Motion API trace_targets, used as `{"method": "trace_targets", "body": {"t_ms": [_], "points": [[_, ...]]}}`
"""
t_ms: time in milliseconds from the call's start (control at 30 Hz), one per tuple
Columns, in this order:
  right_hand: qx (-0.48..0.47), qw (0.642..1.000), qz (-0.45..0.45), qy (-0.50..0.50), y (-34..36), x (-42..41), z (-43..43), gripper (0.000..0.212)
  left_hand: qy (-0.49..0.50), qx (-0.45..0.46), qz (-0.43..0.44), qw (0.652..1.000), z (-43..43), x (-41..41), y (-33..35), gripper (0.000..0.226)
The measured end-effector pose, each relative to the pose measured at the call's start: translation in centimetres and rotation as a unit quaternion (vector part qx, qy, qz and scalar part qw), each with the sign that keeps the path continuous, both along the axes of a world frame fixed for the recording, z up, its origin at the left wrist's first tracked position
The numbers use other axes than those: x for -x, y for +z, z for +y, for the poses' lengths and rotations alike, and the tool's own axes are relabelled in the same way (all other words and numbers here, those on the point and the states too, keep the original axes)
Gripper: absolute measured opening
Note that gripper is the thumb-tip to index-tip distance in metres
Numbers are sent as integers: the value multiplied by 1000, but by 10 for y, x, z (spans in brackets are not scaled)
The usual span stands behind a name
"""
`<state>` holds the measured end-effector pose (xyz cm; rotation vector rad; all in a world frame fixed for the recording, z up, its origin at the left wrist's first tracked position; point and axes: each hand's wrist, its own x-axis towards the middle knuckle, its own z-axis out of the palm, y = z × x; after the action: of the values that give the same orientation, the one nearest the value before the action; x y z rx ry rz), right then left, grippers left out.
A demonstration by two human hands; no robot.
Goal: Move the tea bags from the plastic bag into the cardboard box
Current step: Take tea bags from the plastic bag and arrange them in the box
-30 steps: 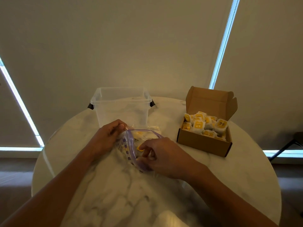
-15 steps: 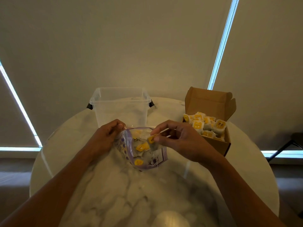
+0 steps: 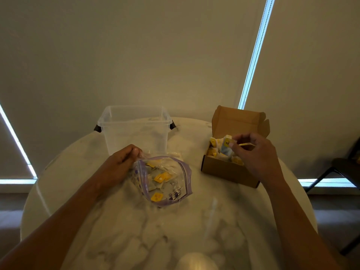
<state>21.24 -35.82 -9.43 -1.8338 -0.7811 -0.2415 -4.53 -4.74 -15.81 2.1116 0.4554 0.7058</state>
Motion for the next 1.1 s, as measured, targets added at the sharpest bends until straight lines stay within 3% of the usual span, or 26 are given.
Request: {"method": "trace_targets", "body": {"t_ms": [233, 400, 500, 600, 700, 867, 1000, 1100], "points": [[103, 994, -43, -8, -9, -2, 10, 22, -2, 13, 1, 1000, 3, 0, -3, 30], [84, 991, -100, -18, -4, 9, 16, 24, -12, 0, -4, 1000, -1, 5, 2, 27], [74, 985, -138, 79, 4, 35, 23, 15, -29, 7, -7, 1000, -3, 6, 5, 30], [107, 958, -134, 230, 10, 72, 32, 20, -40, 23, -8, 999, -2, 5, 3, 25], [119, 933, -138, 312, 7, 101, 43, 18, -33, 45, -5, 998, 0, 4, 0, 21], [185, 902, -214, 326, -19, 121, 73, 33, -36, 112, -4, 993, -5, 2, 4, 26], [297, 856, -237, 349, -39, 130, 94, 48, -43, 113, -5, 993, -10, 2, 9, 22], [292, 854, -235, 361, -32, 135, 91, 39, -43, 104, -12, 994, -13, 5, 12, 20]]}}
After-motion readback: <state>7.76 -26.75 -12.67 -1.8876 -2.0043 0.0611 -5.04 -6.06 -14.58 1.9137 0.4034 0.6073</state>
